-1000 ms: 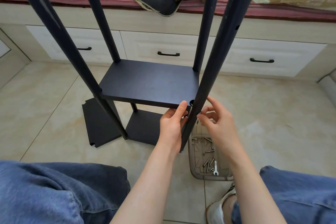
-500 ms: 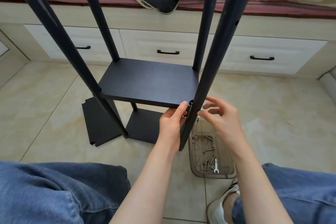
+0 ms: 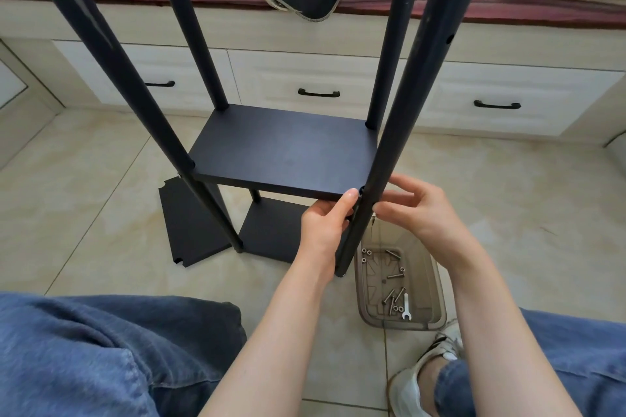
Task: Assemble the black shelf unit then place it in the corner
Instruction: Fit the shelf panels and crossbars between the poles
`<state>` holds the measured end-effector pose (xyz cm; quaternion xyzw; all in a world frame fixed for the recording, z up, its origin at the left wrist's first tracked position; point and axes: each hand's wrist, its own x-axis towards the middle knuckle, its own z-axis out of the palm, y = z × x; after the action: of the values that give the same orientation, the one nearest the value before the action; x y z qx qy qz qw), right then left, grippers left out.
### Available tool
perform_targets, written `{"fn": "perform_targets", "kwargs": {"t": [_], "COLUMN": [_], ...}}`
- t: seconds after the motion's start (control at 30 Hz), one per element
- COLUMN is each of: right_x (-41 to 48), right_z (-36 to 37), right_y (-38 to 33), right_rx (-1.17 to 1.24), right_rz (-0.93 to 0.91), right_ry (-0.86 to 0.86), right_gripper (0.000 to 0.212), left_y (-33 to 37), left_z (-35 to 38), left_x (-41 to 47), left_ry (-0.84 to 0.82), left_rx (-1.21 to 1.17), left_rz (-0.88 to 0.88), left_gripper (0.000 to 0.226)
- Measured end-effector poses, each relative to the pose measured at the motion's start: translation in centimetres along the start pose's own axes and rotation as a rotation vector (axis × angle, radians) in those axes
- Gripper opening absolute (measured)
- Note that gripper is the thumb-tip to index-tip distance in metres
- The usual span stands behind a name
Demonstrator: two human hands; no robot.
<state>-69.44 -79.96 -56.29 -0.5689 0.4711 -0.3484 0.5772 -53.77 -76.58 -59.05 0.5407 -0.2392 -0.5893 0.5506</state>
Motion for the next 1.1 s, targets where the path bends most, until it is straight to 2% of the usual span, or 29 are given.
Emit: {"fn": "perform_targets", "kwargs": {"t": [0.07,0.13,0.17,0.23,0.3,0.37,0.47,0.6,0.73,0.83,0.9,1.0,1.1], "right_x": [0.1,0.3,0.4,0.6,0.7,0.7,0.7,0.7,0.6,1.5,2.4,3.3,3.7], "right_z": [-0.1,-0.2,-0.3,-0.4,-0.5,-0.6,-0.6,-0.7,-1.5,-1.3,-0.5,0.8,1.8], "right_y": [0.2,0.5,0.6,0.8,0.8,0.8,0.7,0.7,1.0,1.2,0.5,-0.9,-1.7], "right_rx": [0.009,0.006,0.006,0.011,0.014,0.021,0.030,0.028,0.075,0.175,0.135,0.025,0.015], "right_rz": [0.017,0.030,0.034,0.042,0.047,0.040,0.030,0.034,0.092,0.183,0.255,0.299,0.312], "right_ry": [0.009,0.019,0.022,0.021,0.016,0.002,-0.015,-0.032,-0.102,0.022,0.107,0.072,0.041], "right_gripper": [0.052,0.051,0.051,0.052,0.052,0.051,0.050,0.047,0.039,0.048,0.050,0.055,0.051], "left_y": [0.5,0.6,0.3,-0.4,-1.1,-1.3,-0.8,0.2,0.7,0.7,0.8,1.0,1.4], "left_z": [-0.2,-0.2,-0.2,-0.1,0.1,0.1,0.2,0.8,0.8,1.0,1.2,1.3,1.3], "left_x": [-0.1,-0.2,-0.5,-1.5,-2.3,-2.2,-1.3,-0.7,-0.4,-0.5,-0.5,-0.4,-0.3], "left_ry": [0.014,0.128,0.228,0.366,0.365,0.311,0.285,0.236,0.207,0.200,0.204,0.210,0.197], "left_rx": [0.143,0.368,0.464,0.595,0.756,0.930,1.075,1.121,1.126,1.101,1.103,1.113,1.136], "left_rz": [-0.026,0.009,0.105,0.439,0.772,0.918,0.884,0.917,0.867,0.855,0.856,0.843,0.838], "left_gripper": [0.023,0.042,0.051,0.057,0.045,0.023,0.049,0.039,0.034,0.032,0.032,0.031,0.035]}}
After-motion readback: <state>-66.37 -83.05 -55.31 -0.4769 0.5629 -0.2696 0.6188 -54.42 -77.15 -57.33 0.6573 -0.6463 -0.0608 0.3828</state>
